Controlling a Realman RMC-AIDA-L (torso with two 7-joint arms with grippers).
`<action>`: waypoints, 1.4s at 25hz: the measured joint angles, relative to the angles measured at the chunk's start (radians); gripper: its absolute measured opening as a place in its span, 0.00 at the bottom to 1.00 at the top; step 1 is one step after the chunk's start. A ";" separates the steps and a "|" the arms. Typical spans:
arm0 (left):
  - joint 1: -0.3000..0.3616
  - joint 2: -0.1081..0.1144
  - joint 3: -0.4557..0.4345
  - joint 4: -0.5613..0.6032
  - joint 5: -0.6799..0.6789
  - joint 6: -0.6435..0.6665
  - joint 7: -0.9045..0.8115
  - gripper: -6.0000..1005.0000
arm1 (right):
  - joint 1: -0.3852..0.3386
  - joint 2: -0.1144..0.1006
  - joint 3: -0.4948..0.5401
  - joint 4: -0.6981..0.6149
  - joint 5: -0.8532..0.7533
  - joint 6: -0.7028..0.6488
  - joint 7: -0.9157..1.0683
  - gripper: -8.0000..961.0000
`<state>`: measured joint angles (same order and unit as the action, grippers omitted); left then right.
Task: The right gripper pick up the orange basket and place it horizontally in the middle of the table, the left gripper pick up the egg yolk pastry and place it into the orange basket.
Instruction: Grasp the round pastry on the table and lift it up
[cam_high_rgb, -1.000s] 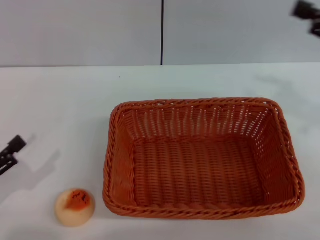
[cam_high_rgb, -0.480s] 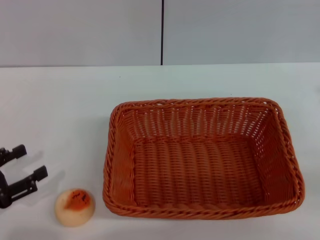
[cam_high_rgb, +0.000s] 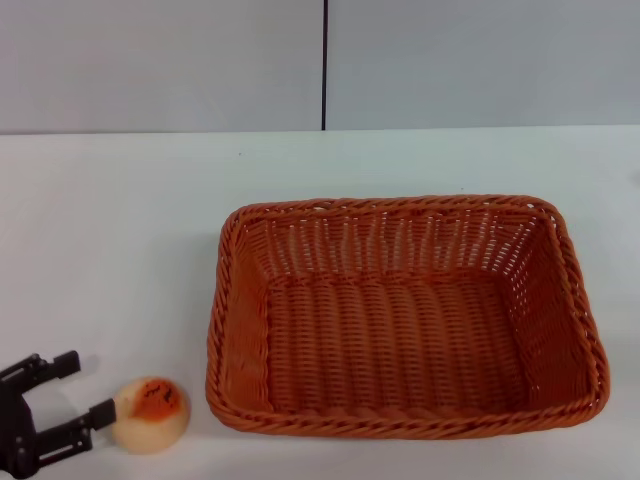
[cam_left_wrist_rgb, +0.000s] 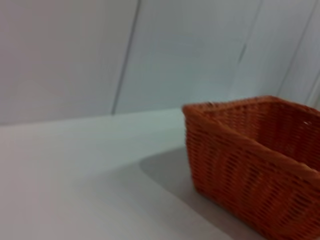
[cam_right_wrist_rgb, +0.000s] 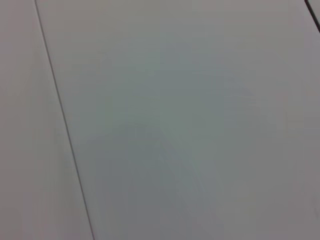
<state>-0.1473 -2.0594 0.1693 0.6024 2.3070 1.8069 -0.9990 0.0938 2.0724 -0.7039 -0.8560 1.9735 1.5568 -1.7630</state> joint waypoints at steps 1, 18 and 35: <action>-0.001 -0.001 0.000 -0.004 0.010 0.000 0.000 0.78 | 0.001 0.000 0.000 0.001 -0.003 0.000 0.000 0.53; -0.025 -0.005 0.073 -0.097 0.021 -0.063 0.051 0.78 | -0.012 0.000 0.002 0.026 -0.004 0.018 -0.002 0.53; -0.024 -0.003 0.098 -0.097 0.037 -0.081 0.054 0.38 | -0.011 0.000 0.012 0.026 -0.004 0.026 -0.003 0.53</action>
<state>-0.1712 -2.0626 0.2673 0.5051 2.3436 1.7255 -0.9454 0.0828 2.0724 -0.6918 -0.8298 1.9697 1.5831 -1.7657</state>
